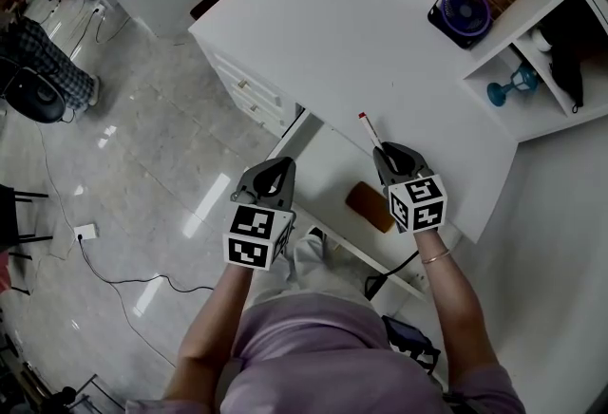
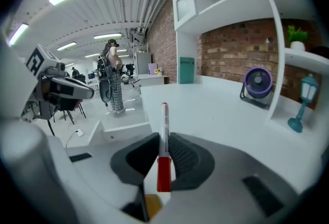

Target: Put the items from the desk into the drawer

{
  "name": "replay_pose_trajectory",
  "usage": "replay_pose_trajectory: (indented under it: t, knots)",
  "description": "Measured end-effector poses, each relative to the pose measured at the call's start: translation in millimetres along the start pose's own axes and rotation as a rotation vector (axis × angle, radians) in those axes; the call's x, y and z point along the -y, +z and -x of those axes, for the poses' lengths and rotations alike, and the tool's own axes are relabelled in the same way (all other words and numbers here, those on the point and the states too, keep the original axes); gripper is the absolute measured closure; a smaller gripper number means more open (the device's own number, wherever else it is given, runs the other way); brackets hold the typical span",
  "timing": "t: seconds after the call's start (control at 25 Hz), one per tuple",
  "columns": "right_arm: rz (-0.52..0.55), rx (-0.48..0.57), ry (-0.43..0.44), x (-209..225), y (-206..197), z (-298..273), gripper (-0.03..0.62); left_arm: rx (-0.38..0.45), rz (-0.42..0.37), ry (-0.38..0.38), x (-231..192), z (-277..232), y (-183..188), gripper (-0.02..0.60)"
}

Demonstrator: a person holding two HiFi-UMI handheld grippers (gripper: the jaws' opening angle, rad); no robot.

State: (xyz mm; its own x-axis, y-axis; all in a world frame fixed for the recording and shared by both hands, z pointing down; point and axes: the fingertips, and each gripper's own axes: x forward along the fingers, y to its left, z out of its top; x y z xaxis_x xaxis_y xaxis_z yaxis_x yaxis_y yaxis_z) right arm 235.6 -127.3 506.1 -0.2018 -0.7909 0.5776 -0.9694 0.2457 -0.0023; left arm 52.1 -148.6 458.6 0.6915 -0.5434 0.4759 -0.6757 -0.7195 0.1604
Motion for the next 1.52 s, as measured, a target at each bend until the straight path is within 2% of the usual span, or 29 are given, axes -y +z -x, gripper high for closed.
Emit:
replay_pose_trajectory:
  t: [0.4, 0.8, 1.24, 1.52]
  knots:
    - [0.019, 0.029, 0.090, -46.7, 14.1, -5.0, 0.525, 0.005, 0.013, 0.030, -9.9, 14.0, -5.8, 0.583]
    - [0.034, 0.010, 0.174, -84.7, 10.1, -16.8, 0.523, 0.010, 0.039, 0.084, -21.2, 29.3, -13.0, 0.583]
    - [-0.022, -0.076, 0.212, -110.9, -22.6, -44.9, 0.523, -0.002, 0.079, 0.131, -38.0, 38.7, -23.6, 0.583]
    - [-0.010, -0.119, 0.213, -115.8, -39.2, -58.5, 0.523, -0.014, 0.089, 0.141, -42.4, 37.8, -31.9, 0.583]
